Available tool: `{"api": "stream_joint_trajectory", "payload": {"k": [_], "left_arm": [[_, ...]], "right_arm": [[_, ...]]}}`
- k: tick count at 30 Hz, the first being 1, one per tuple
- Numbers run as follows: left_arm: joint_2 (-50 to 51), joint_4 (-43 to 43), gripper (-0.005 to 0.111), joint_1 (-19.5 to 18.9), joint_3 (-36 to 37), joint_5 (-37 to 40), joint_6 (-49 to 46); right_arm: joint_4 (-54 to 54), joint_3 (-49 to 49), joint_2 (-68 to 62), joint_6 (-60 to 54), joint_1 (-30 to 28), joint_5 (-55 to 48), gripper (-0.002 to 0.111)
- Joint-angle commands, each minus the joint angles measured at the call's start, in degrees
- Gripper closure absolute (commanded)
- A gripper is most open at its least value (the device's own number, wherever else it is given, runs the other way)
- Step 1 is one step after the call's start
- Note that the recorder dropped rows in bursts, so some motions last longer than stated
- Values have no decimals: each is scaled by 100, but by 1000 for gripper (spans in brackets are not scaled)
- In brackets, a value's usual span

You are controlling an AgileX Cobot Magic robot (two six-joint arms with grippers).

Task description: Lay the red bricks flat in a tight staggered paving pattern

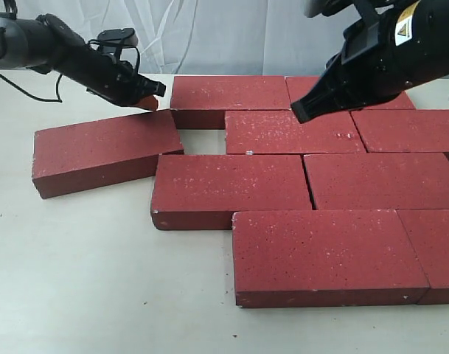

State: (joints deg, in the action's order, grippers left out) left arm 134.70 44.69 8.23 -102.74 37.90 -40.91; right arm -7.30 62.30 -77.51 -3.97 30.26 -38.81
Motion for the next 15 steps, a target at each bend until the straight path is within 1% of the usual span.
{"api": "stream_joint_trajectory", "payload": {"k": [1,4,6,8,9,11,13,15], "left_arm": [[-15,-111,107,-86,-148,-163,-21],[-218,-739,107,-229,-182,-72,348],[-493,-1253,107,-411,-182,377,679],[-828,-1519,107,-591,-57,944,686],[-984,-1520,107,-658,56,1102,630],[-1412,-1469,107,-792,460,1330,620],[-1864,-1444,107,-850,949,1407,602],[-2368,-1444,107,-871,1522,1652,576]], "right_arm": [[-62,-209,5,-8,-27,218,109],[-138,-424,-66,-18,-27,429,109],[-78,-503,-175,-18,-27,474,109],[40,-501,-307,-18,-27,474,109],[122,-501,-370,-48,-27,501,109],[182,-501,-484,-48,-27,501,109],[182,-501,-543,-48,-27,501,109],[182,-501,-574,-48,-27,501,109]]}}
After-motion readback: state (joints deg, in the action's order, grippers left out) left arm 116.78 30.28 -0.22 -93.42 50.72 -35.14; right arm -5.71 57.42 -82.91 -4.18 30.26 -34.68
